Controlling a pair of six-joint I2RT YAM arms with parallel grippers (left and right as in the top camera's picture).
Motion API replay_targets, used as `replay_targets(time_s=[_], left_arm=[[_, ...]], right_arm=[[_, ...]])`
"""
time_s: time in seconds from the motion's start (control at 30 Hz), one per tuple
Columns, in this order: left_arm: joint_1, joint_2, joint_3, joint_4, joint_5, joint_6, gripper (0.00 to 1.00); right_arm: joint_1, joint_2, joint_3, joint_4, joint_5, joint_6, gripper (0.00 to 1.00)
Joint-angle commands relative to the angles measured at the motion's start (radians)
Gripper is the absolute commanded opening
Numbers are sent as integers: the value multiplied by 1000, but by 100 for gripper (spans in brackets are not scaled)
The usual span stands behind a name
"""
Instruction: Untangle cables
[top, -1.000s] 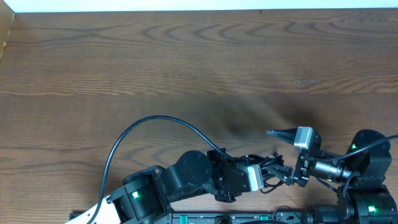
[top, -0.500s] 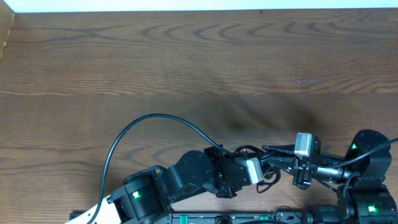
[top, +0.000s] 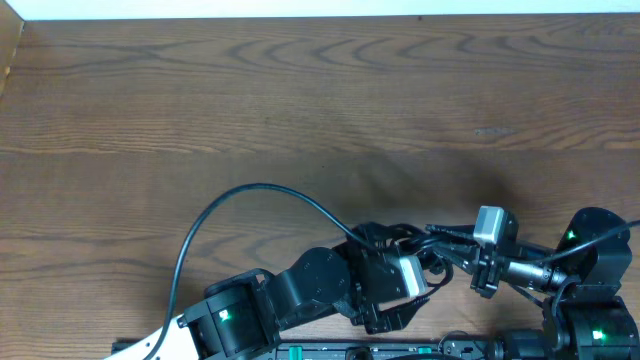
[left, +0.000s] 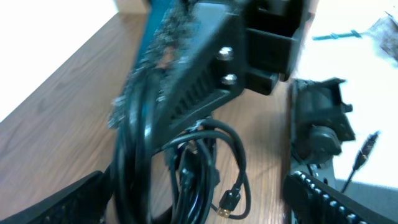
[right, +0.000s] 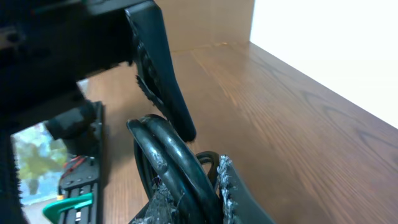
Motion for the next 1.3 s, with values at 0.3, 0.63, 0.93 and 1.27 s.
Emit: replay_targets(time_s=[0.3,0.63,0.93,1.27], left_arm=[[0,-142,-2,-26,-163,-245,93],[0,-270,-2,-167,-156,-245,94],[0,-269,-2,-202,-46,-238,94],[0,-253,-2,-195,-63,-236,94]], right_arm=[[-4,1,20,8,36,48,1],[-4,1,20,24,-248,-113,1],[-4,1,20,66,-402,-163,1],[1,1,20,65,-401,-165,1]])
